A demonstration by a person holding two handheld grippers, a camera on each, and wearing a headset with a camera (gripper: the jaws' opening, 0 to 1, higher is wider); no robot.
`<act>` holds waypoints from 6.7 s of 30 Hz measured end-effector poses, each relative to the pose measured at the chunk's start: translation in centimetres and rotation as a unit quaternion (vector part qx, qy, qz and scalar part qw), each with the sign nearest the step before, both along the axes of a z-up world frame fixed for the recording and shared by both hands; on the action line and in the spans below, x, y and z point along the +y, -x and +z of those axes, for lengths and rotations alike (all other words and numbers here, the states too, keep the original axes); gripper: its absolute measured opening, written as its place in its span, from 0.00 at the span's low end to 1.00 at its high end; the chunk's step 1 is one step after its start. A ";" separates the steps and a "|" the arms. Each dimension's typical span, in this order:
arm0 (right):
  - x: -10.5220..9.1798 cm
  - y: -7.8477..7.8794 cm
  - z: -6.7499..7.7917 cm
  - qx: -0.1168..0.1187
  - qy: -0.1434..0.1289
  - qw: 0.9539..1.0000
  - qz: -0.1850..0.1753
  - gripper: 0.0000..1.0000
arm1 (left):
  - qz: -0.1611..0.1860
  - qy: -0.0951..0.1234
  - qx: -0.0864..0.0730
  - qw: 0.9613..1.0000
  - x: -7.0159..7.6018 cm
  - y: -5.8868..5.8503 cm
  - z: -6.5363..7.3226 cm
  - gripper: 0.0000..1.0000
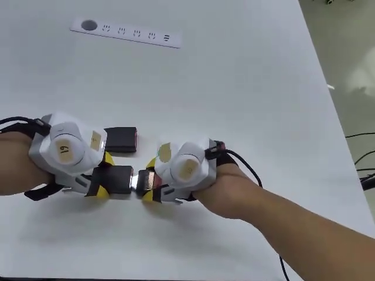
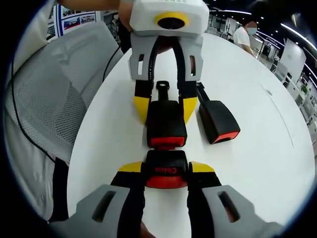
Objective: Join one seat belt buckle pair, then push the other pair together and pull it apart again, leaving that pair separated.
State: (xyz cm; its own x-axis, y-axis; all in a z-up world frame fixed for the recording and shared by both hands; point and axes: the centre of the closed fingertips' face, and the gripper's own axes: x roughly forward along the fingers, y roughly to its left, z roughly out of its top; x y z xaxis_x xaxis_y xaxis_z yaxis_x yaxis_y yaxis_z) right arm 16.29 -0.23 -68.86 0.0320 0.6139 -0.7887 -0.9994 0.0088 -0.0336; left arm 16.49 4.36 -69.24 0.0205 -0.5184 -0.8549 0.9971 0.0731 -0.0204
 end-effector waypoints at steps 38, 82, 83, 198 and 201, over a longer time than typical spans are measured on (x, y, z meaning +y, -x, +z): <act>-0.4 0.0 0.2 0.008 0.013 1.000 0.002 0.30 | -0.002 -0.001 0.006 1.000 0.0 0.1 0.2 0.32; -0.4 0.0 0.1 0.017 0.013 1.000 -0.008 0.33 | 0.040 0.006 0.013 0.999 0.2 -0.3 0.1 0.36; -0.4 0.1 0.4 0.019 0.011 1.000 -0.009 0.33 | 0.040 0.006 0.013 0.999 0.2 -0.3 0.2 0.36; -14.5 -8.8 -0.5 0.011 0.056 0.996 -0.065 0.33 | 0.028 -0.007 -0.002 1.000 1.2 -8.2 0.2 0.33; -14.5 -8.7 -0.4 0.010 0.056 0.996 -0.067 0.33 | 0.028 -0.006 -0.002 1.000 1.2 -8.2 0.1 0.33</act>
